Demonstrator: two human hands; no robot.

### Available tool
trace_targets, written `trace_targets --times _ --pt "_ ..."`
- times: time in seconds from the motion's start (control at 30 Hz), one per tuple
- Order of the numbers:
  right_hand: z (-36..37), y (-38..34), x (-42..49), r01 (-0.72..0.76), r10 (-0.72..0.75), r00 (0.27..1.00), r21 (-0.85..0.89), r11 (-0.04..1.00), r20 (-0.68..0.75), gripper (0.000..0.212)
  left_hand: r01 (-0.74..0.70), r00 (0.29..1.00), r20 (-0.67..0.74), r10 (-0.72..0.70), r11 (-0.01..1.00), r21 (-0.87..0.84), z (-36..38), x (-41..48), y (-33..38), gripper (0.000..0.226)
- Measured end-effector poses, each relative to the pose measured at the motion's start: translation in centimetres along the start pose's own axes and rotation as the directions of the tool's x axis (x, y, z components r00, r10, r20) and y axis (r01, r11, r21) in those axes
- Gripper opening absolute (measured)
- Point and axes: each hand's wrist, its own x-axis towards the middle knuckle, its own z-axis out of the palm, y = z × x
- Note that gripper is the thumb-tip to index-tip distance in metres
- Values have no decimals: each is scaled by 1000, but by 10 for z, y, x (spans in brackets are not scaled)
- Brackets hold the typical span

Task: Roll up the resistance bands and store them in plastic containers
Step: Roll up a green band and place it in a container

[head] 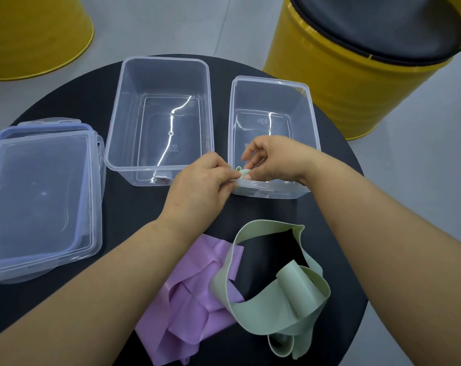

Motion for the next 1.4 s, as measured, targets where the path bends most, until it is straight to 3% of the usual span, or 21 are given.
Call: trace_targets --times 0.1,0.27,0.97,1.4 --pt "0 -2 0 -15 15 1000 19 1000 -12 14 1 1000 -3 -1 1000 14 0 0 0 18" --pt "3 -1 -6 -13 16 999 72 997 -45 6 1 1000 -10 -1 999 34 0 0 0 16" --pt "5 -4 -4 1 -17 992 -126 992 -124 6 -10 1000 17 9 999 41 -3 1 0 19" --pt "4 1 -4 -16 -5 989 -143 990 -146 7 -8 998 58 6 999 38 -5 1 1 21"
